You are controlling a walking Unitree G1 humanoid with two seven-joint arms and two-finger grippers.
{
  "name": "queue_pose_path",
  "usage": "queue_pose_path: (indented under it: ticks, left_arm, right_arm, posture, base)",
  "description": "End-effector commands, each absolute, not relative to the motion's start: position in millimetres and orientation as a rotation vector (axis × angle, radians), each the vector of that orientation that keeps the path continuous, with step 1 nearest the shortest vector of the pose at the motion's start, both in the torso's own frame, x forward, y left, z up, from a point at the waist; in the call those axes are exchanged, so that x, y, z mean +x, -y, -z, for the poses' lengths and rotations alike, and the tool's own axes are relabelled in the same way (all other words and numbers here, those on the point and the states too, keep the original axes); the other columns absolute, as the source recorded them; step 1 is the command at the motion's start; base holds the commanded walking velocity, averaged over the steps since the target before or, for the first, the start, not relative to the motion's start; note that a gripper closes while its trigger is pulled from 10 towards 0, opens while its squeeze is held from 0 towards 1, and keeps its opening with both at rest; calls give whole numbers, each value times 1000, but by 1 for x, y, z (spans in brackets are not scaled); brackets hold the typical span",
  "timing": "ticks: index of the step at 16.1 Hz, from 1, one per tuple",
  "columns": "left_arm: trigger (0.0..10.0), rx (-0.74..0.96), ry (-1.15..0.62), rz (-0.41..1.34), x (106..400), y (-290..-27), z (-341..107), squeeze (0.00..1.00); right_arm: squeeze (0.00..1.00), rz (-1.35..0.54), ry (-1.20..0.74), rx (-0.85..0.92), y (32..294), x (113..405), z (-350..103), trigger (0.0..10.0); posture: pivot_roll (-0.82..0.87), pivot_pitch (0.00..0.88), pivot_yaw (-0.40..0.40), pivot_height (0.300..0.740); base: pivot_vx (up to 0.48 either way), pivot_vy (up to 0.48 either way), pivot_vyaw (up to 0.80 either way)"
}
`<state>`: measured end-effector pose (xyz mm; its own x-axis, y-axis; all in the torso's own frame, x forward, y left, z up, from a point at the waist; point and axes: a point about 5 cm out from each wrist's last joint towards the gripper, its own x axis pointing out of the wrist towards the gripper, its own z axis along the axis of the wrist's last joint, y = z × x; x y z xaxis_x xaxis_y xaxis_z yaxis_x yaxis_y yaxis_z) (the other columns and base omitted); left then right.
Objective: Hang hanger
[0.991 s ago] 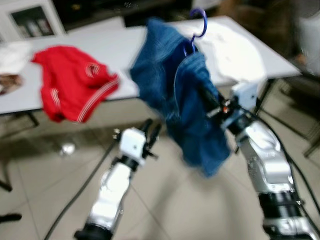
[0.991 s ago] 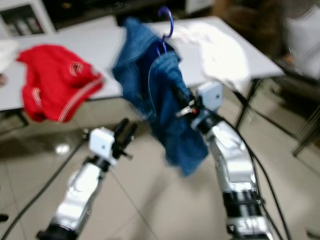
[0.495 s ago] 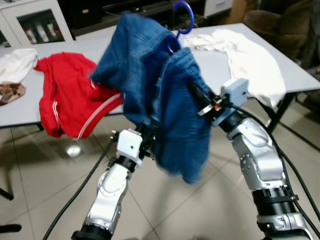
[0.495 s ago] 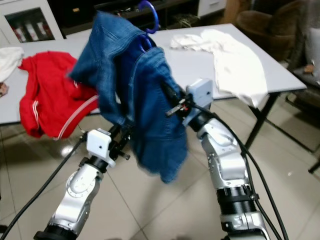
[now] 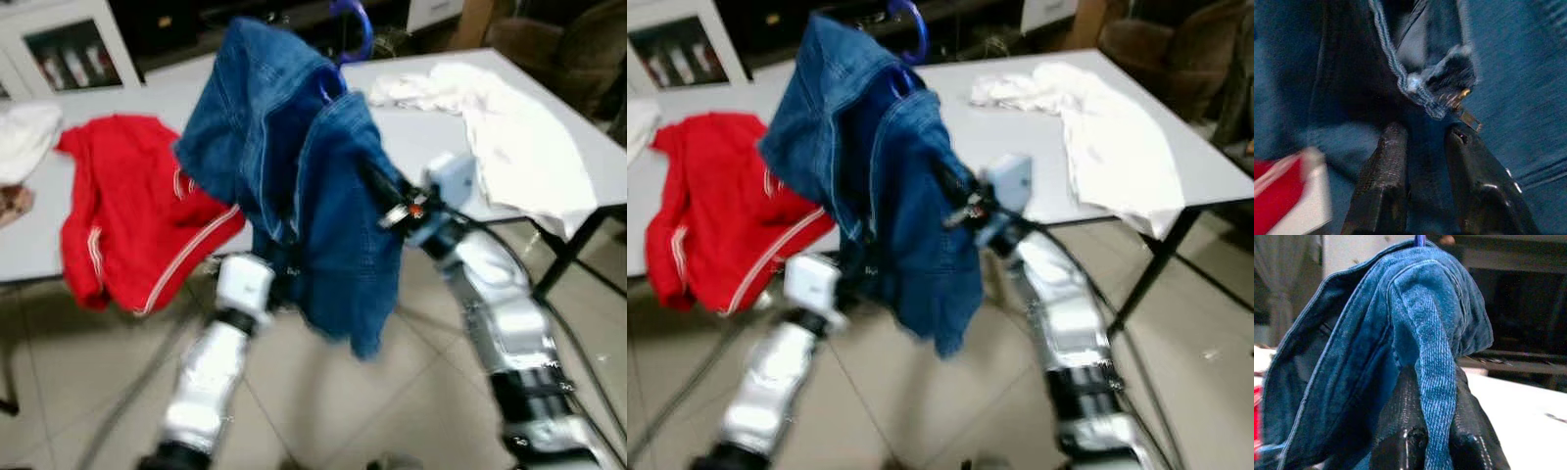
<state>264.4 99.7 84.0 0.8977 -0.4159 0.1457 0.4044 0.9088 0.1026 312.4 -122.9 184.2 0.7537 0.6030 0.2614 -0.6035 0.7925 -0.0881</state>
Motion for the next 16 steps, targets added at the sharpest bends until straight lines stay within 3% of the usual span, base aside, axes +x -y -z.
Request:
queue_pose_path:
  ticks: [1,6,11,16]
  left_arm:
    - [10000,103,173,406,266,-110,-87,0]
    - [10000,105,173,409,266,-109,-87,0]
    - [10000,111,176,413,267,-109,-88,0]
    - [10000,109,181,408,268,-109,-89,0]
  right_arm:
    - [0,-674,350,5,116,312,-197,10000]
    - [0,-663,361,-7,119,313,-201,10000]
    - [0,-573,419,-133,150,329,-222,10000]
    - [0,-591,421,-162,147,330,-221,10000]
  posture:
    - [-55,0,64,736]
    - [-59,0,69,736]
    - [-61,0,73,736]
    - [-56,0,69,736]
  base:
    - [409,0,0]
    - [407,0,0]
    - [403,0,0]
    - [400,0,0]
